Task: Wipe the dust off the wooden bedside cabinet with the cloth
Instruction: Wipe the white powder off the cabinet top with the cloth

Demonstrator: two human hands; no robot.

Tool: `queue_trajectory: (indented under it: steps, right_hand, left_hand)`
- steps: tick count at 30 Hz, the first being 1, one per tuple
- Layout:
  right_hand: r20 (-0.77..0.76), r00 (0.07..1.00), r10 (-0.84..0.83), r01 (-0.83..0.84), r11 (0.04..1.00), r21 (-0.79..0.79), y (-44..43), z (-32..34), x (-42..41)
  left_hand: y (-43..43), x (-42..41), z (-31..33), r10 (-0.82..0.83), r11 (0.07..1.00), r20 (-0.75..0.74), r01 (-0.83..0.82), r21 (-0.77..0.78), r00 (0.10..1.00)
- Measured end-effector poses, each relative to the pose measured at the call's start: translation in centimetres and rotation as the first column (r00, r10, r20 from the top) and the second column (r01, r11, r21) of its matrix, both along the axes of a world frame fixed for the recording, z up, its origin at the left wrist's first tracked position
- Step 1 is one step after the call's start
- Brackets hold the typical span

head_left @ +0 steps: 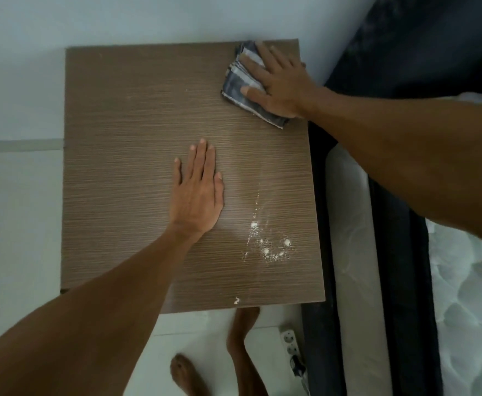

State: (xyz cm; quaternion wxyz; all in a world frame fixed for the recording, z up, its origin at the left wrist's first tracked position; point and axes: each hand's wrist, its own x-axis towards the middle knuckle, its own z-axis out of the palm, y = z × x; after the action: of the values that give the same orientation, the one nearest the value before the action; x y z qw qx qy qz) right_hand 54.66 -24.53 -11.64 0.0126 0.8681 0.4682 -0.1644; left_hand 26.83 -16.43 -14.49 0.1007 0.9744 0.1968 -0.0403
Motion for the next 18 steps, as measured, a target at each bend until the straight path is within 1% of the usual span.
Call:
queue_trajectory:
  steps: [3,6,10,13,18]
  right_hand:
    - [0.060,0.998,0.010,-0.012,0.999,0.038,-0.7,-0.9,-2.7]
    - [0.038,0.998,0.049,-0.051,0.997,0.052,-2.0,-0.6,-5.6]
    - [0.060,0.994,0.089,-0.092,0.995,0.048,-4.4,-0.2,-10.6]
    - [0.058,0.995,0.083,-0.085,0.996,0.035,-6.1,-0.4,-14.2]
    - [0.062,0.996,0.067,-0.070,0.997,0.036,-8.8,-1.0,-20.7]
  left_hand:
    - [-0.1,-0.1,0.1,0.002,1.000,-0.006,-0.002,-0.009,1.000]
    - [0.0,0.2,0.3,0.003,1.000,0.001,-0.003,-0.020,1.000]
    - [-0.1,0.0,0.4,-0.005,0.999,0.022,0.006,-0.039,1.000]
    - [0.2,-0.2,0.5,-0.031,0.998,0.031,0.033,-0.056,0.999]
    - [1.0,-0.5,0.7,-0.084,0.987,0.060,0.091,-0.133,0.995]
